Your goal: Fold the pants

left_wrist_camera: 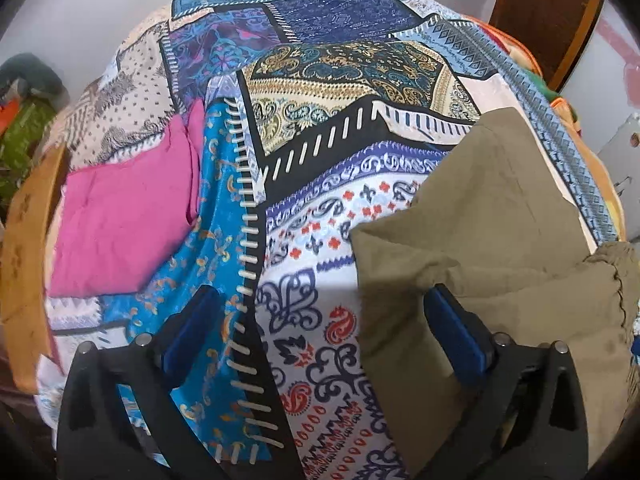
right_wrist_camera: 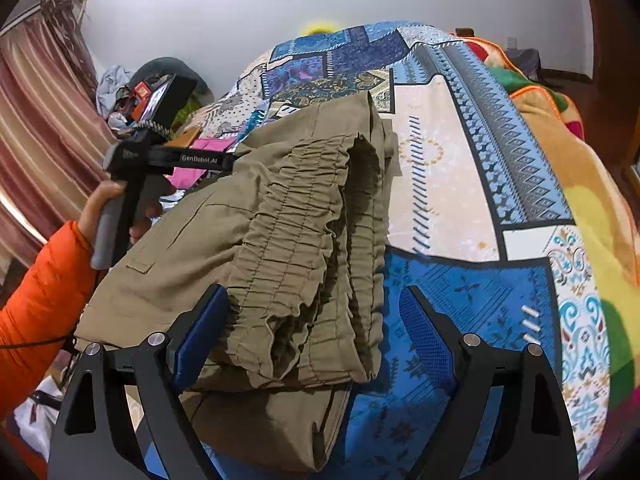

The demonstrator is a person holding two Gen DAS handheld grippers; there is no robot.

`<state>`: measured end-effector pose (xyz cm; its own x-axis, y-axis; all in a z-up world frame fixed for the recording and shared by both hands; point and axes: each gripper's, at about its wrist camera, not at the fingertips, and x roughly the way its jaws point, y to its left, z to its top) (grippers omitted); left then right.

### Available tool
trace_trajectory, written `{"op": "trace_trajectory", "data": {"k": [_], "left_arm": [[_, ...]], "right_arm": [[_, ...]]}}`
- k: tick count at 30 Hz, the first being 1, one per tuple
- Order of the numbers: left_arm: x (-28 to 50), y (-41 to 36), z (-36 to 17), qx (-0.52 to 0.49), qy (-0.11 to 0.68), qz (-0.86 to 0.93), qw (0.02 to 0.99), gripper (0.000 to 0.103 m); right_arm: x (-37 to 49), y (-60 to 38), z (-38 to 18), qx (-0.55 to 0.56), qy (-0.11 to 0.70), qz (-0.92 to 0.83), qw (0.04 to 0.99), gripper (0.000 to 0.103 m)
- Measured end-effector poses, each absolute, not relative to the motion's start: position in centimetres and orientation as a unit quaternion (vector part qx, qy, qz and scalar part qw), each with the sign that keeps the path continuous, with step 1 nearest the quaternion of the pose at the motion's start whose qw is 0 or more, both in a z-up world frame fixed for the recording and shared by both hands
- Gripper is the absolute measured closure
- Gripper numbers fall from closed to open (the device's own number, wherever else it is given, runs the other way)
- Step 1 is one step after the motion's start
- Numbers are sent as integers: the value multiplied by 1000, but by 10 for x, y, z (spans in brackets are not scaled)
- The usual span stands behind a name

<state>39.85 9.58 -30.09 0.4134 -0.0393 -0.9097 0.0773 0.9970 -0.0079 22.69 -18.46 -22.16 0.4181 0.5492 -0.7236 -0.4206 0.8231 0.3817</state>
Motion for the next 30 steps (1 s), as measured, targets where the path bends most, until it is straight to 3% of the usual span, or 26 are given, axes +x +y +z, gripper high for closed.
{"op": "trace_trajectory", "data": {"k": [15, 24, 26, 28, 30], "left_arm": [[277, 121, -277, -18, 531, 44, 846, 0], [189, 117, -272, -106, 538, 25, 836, 0], [180, 115, -269, -115, 537, 24, 835, 0], [174, 112, -262, -108, 530, 20, 841, 7], [171, 111, -251, -96, 517, 30, 850, 21]], "right_arm": [[211, -206, -190, 49, 428, 253, 866, 18], [176, -196, -211, 17, 447, 262, 855, 18], [169, -201, -216, 18, 443, 261, 858, 24], [168, -206, -218, 27, 446, 263, 855, 34], [167, -211, -218, 42, 450, 268, 851, 48]]}}
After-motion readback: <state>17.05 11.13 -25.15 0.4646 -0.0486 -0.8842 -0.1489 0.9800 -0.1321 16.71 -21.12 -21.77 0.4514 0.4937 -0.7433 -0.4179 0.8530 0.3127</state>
